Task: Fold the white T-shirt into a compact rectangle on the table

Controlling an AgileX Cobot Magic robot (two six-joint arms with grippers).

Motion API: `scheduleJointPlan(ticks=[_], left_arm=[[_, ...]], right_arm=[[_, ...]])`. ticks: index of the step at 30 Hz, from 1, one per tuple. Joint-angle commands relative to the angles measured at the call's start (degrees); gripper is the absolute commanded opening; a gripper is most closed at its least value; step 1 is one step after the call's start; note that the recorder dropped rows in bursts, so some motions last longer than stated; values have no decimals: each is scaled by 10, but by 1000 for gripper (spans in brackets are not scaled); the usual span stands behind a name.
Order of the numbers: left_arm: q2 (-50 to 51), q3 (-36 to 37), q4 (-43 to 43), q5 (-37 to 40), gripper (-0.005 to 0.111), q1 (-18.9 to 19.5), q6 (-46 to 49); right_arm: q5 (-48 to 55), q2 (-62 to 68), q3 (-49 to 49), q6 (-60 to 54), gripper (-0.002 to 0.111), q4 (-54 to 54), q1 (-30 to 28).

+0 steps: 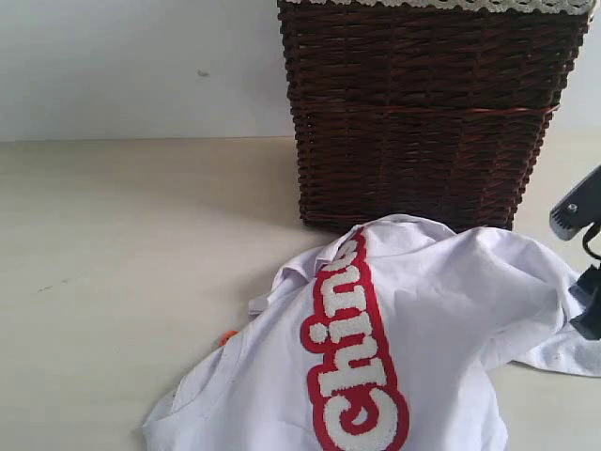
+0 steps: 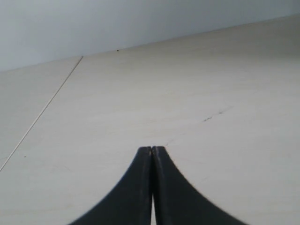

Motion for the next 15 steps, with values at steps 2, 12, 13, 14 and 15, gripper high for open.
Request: scheduleJointPlan(ticks=[2, 12, 13, 14, 15], left_arm=[[-4, -2, -6, -4, 0, -2, -2], [-4, -2, -6, -4, 0, -2, -2], [-4, -2, -6, -4, 0, -2, -2], [-4, -2, -6, -4, 0, -2, -2], [-4, -2, -6, -4, 0, -2, -2]], right_arm=[[186, -148, 0, -225, 54, 56, -2], [294, -96, 54, -719, 54, 437, -2], [257, -80, 56, -719, 54, 443, -2], [231, -60, 56, -717, 54, 444, -2], [210, -42, 56, -715, 54, 444, -2]])
